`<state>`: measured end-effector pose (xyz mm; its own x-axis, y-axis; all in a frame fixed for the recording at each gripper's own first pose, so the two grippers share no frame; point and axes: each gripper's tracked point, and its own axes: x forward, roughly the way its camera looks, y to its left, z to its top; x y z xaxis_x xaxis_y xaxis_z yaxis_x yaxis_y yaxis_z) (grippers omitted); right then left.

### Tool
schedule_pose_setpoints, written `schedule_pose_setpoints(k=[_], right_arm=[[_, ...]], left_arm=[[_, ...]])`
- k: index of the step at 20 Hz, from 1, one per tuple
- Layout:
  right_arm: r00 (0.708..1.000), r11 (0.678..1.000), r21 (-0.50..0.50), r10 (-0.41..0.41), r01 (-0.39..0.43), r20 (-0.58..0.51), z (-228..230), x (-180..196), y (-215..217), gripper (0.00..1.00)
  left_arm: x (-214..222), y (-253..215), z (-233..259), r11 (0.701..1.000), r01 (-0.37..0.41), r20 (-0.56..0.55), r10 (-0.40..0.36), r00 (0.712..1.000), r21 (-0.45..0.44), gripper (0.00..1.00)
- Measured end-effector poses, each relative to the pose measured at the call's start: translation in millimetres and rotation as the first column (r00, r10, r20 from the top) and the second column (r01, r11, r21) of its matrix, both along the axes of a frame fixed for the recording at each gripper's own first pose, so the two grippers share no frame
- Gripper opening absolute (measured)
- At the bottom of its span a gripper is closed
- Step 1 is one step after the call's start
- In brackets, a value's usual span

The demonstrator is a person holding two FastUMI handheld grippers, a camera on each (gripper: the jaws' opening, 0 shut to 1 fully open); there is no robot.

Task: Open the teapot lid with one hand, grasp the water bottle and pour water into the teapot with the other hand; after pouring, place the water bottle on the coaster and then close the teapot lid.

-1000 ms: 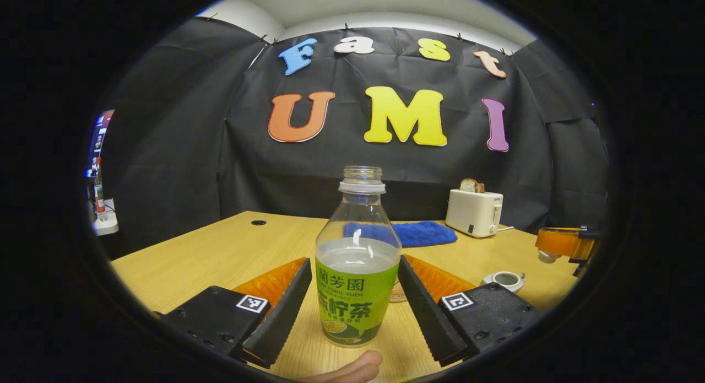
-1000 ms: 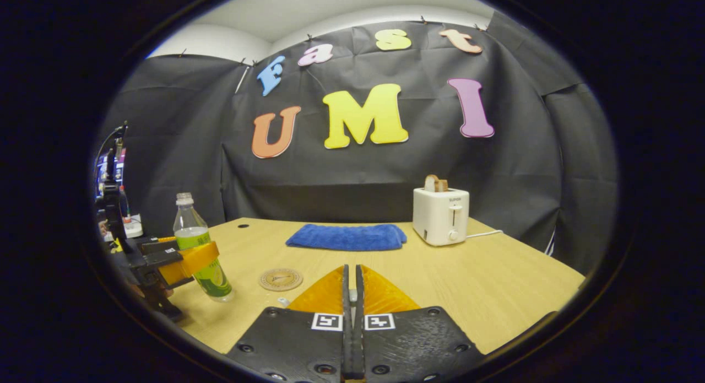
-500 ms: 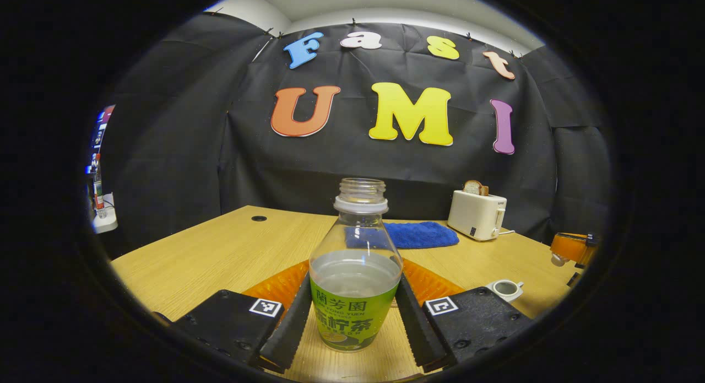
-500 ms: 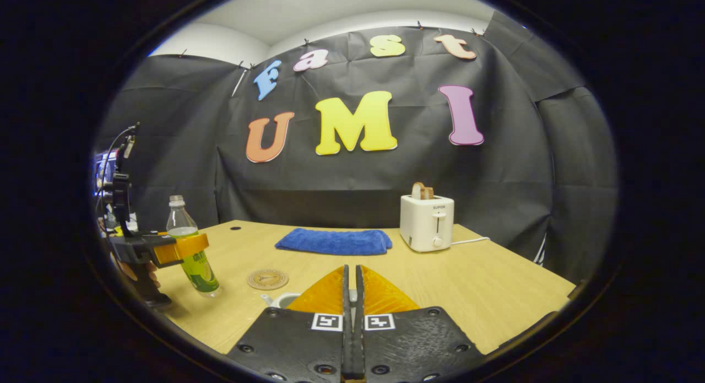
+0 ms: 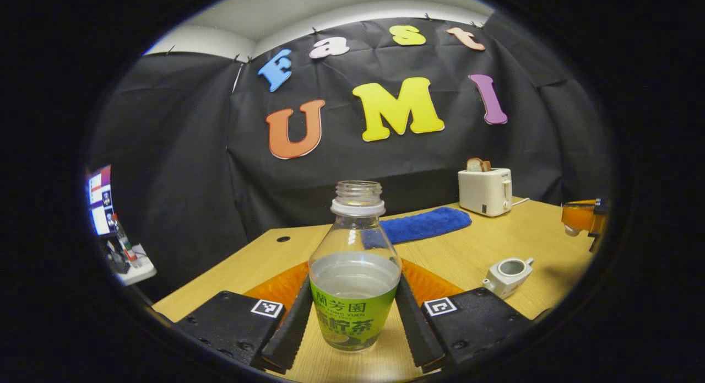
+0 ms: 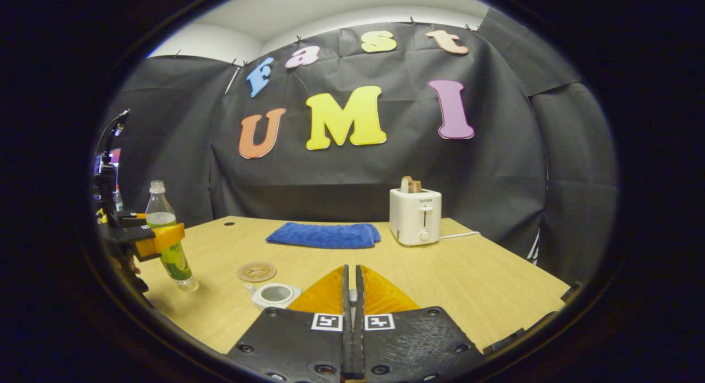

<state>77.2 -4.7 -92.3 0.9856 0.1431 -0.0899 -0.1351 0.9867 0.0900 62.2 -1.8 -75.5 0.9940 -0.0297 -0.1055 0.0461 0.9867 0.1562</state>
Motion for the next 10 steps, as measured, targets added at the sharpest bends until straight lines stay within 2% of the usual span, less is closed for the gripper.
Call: schedule_pose_setpoints(k=[3,5,10], right_arm=[[1.000,1.000,0.008,-0.011,0.011,0.001,4.0,-0.2,-7.3,0.00],[1.000,1.000,0.014,-0.015,0.015,0.000,5.6,0.1,-11.7,0.00],[0.999,0.999,0.042,-0.027,0.028,-0.017,2.7,2.2,-25.5,0.00]], left_arm=[[-5.2,-20.2,5.1,0.989,0.026,0.001,-0.026,1.000,0.145,0.77],[-7.0,-28.3,4.5,0.966,0.027,-0.016,-0.024,1.000,0.258,0.77],[-4.7,-40.7,-10.8,0.866,0.043,-0.070,-0.009,0.997,0.499,0.76]])
